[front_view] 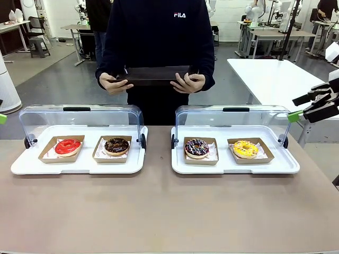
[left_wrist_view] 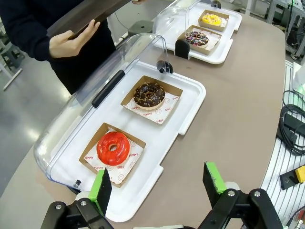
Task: Provide the desired donut to the person.
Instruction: Pick up and lift the Paper togo box containing the Donut pointed at by the person.
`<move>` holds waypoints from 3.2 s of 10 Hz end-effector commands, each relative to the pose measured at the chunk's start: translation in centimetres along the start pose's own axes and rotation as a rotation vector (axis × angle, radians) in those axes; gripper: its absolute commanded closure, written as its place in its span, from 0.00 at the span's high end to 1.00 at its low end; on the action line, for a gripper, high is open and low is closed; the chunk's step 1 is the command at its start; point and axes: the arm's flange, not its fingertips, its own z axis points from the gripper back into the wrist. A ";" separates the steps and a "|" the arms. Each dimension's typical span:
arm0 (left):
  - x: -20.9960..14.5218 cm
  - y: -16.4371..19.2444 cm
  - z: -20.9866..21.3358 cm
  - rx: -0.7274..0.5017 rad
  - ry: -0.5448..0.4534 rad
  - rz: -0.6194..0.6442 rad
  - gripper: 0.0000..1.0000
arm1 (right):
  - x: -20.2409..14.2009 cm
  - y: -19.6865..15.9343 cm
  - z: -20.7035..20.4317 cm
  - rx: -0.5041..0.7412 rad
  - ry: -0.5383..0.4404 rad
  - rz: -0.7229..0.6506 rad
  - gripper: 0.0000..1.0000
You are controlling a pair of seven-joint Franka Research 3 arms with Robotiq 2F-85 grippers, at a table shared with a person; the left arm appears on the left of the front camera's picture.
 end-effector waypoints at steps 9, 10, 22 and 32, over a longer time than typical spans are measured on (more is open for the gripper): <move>0.1 0.1 -0.1 0.003 -0.007 0.005 1.00 | 0.3 0.0 -0.3 -0.001 -0.011 -0.001 1.00; 0.1 0.1 -0.1 0.003 -0.007 0.005 1.00 | 0.3 0.0 -0.3 -0.001 -0.011 -0.001 1.00; 0.1 0.1 -0.1 0.003 -0.007 0.005 1.00 | 0.3 0.0 -0.3 -0.001 -0.011 -0.001 1.00; -2.3 4.1 -14.6 -0.196 0.708 -0.547 1.00 | 0.3 0.0 -0.3 -0.001 -0.011 -0.001 1.00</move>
